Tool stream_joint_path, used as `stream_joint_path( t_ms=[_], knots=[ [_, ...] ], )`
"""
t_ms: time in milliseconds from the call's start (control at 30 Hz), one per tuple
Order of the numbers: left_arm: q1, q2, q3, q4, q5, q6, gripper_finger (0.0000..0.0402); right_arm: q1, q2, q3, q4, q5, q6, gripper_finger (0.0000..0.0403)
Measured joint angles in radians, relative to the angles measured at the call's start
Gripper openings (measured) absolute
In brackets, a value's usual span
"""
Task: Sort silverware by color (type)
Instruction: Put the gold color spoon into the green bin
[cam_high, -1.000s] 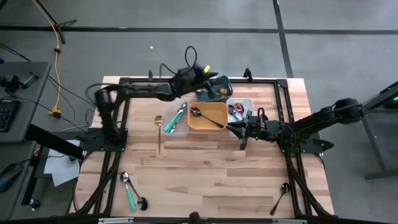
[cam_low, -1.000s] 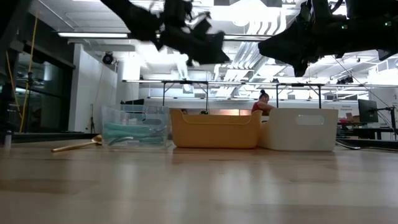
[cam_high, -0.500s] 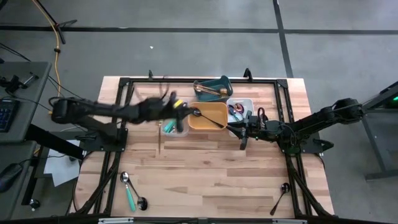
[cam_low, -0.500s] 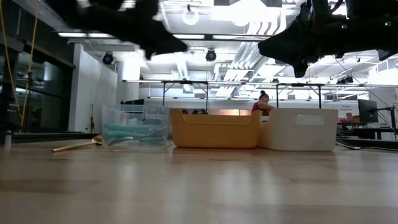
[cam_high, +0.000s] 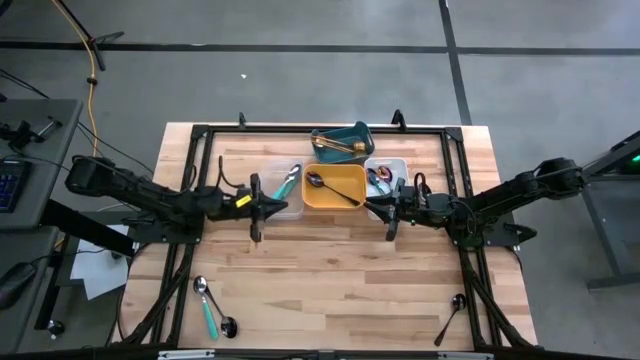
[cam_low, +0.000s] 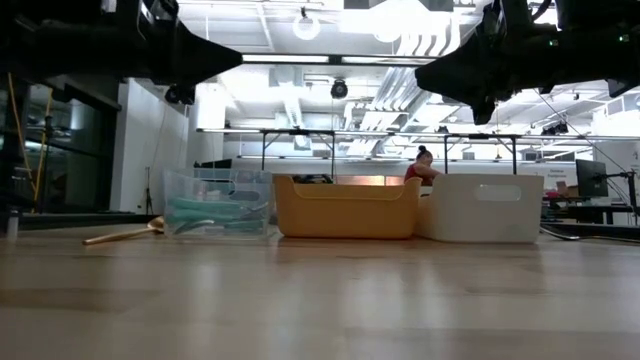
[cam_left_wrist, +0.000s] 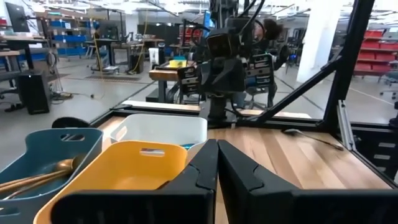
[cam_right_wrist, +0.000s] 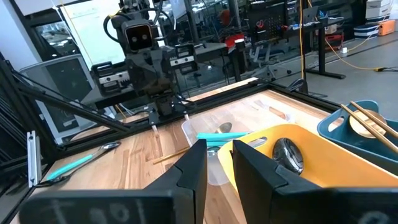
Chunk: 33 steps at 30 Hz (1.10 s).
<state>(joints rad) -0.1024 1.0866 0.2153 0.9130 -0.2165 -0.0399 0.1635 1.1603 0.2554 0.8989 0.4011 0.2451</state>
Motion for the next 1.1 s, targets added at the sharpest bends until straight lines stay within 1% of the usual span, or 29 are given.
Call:
stream_joint_path(
  t_ms=[733, 967, 1100],
  knots=[
    [0.002, 0.001, 0.000, -0.001, 0.000, 0.026, 0.0005, 0.000, 0.000, 0.000, -0.001, 0.000, -0.002, 0.0071],
    [0.002, 0.001, 0.000, -0.002, 0.000, 0.026, 0.0005, 0.000, 0.000, 0.000, -0.001, 0.069, 0.020, 0.0071],
    [0.002, 0.001, 0.000, -0.003, 0.000, 0.026, 0.0005, 0.000, 0.000, 0.000, -0.001, 0.078, 0.024, 0.0071]
  ],
)
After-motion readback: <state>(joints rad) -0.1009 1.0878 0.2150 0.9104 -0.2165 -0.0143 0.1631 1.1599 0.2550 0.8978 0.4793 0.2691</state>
